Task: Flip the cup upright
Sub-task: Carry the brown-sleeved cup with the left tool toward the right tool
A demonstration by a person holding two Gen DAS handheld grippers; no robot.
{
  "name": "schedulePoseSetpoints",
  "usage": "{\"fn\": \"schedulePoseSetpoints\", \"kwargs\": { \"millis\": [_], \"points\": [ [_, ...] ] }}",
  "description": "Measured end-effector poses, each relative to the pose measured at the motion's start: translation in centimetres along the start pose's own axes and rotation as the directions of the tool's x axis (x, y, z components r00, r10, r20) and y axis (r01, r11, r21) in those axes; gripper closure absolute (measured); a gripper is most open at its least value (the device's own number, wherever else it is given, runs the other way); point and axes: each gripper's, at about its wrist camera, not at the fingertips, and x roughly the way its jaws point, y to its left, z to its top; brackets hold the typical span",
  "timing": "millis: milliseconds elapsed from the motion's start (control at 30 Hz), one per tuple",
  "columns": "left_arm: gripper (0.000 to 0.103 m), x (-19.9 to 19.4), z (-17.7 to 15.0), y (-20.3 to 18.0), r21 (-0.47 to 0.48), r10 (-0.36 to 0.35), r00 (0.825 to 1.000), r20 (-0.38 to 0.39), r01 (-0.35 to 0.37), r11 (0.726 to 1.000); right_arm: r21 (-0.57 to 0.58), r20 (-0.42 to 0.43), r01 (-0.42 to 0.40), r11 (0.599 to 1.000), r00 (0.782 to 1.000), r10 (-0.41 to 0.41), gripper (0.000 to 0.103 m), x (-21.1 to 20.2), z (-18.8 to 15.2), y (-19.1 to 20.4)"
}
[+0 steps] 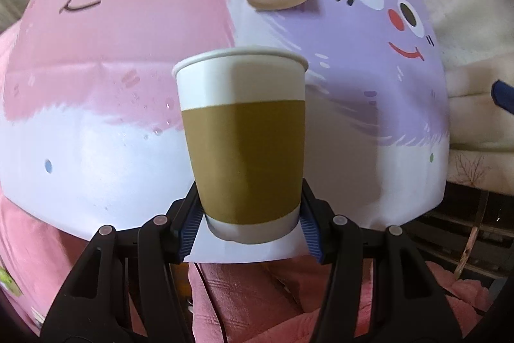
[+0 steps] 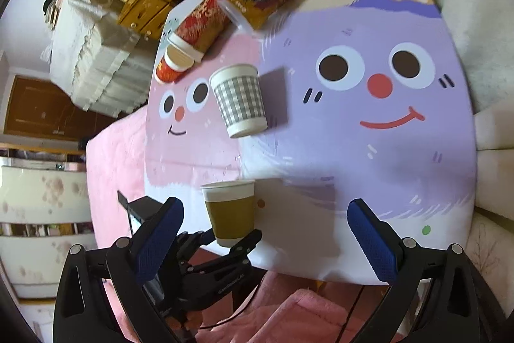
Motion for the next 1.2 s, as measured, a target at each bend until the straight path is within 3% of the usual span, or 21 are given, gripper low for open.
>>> {"fn": "schedulePoseSetpoints", "kwargs": {
  "millis": [433, 700, 867, 1000, 1200],
  "points": [
    [0.051, 1.0, 0.5, -0.5, -0.003, -0.033, 0.996, -0.08, 0.033, 0.999, -0.007, -0.09, -0.033, 0.999, 0.995, 0.033, 0.0, 2.2, 0.9, -0.4],
    [0.036, -2.0, -0.1, -1.1, 0.115, -0.032, 0.994, -0.104, 0.044, 0.992, 0.007, -0.076, -0.014, 1.0, 0.997, 0.015, 0.0, 3.2, 1.0, 0.5],
    [0.035, -4.8, -0.7, -0.8, 0.218, -0.009, 0.998, -0.065, 0.024, 0.976, 0.002, -0.035, 0.043, 0.999, 0.998, -0.043, 0.0, 3.9, -0.2, 1.6],
    [0.035, -7.1, -1.0, 0.2, 0.289, 0.035, 0.999, 0.008, -0.036, 0.957, 0.018, 0.075, 0.08, 0.997, 0.994, -0.082, 0.0, 3.5, -1.8, 2.7],
    [0.034, -9.4, 0.0, 3.2, 0.311, 0.041, 0.993, 0.109, -0.074, 0.947, 0.029, 0.159, 0.141, 0.99, 0.977, -0.144, 0.0, 4.6, -4.4, 4.6]
  ]
}}
